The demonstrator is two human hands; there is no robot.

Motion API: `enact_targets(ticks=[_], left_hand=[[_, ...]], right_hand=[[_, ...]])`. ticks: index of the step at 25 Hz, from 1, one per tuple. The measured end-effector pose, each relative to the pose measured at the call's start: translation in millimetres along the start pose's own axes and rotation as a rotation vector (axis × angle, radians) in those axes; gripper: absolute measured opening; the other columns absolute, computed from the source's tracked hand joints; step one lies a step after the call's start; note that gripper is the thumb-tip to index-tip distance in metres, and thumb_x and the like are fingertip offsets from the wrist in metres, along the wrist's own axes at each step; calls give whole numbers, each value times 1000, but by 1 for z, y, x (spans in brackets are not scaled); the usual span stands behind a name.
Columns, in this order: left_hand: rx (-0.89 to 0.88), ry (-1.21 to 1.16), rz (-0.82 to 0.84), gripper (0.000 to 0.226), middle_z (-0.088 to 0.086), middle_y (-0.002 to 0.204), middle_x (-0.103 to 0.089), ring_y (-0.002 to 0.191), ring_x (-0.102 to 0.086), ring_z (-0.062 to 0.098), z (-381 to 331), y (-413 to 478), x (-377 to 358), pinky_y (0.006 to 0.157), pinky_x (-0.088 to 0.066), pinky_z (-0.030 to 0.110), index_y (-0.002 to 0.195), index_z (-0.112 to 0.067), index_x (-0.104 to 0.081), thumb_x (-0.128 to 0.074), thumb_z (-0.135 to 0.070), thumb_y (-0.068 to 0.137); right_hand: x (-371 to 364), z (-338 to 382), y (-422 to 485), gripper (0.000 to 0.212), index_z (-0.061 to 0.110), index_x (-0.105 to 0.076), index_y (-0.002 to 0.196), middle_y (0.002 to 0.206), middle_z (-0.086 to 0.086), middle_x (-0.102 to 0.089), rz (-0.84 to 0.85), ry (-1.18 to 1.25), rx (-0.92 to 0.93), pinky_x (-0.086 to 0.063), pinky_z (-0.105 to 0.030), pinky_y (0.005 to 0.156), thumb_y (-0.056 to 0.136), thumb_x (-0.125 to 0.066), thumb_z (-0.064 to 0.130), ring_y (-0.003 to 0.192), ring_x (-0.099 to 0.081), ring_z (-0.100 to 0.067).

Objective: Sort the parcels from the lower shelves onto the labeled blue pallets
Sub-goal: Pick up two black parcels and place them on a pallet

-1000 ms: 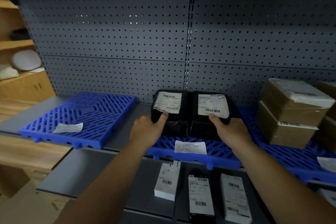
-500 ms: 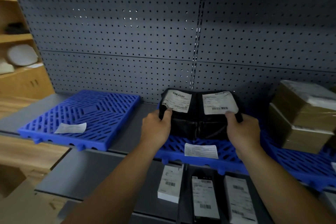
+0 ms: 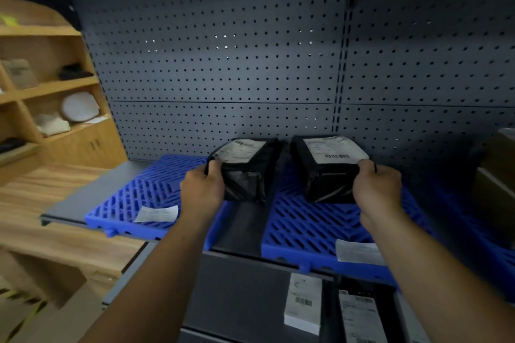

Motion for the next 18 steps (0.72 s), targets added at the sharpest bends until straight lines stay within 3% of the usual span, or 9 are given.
enact_targets(ticks=[3,6,11,18], left_hand=[[-32,-30,1,49,9,57,-33,57,-29,26,13,34,38,62,-23,40,62,-10,-34,-46,-32,104],[-114,-4,0,51,7,55,-26,56,-22,24,24,69,82,62,-18,38,59,-16,-25,-45,-26,105],[-128,6,8,50,9,53,-31,52,-28,26,67,136,147,58,-18,38,58,-10,-29,-46,-23,104],[-68,13,78,46,7,53,-37,54,-32,26,110,171,157,56,-22,37,59,-9,-33,-44,-24,101]], right_hand=[[-49,7,-22,47,21,-27,59,59,-1,-30,-12,34,19,-24,-29,58,103,-42,15,54,-30,-15],[-109,8,-53,47,22,-27,58,59,0,-31,-23,61,33,-25,-28,57,102,-41,14,54,-30,-15],[-194,-6,-103,49,22,-25,58,58,-1,-27,-68,79,-15,-20,-31,55,104,-42,16,52,-26,-15],[-247,-13,-130,49,15,-34,57,56,-1,-38,-101,-26,16,-29,-29,52,105,-42,23,50,-35,-15]])
Point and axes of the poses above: each hand's wrist, its own y-axis towards the middle knuckle, its own x-axis out of the back of the hand, z = x × y, the point moved 10 cm from there along y, towards the middle knuckle
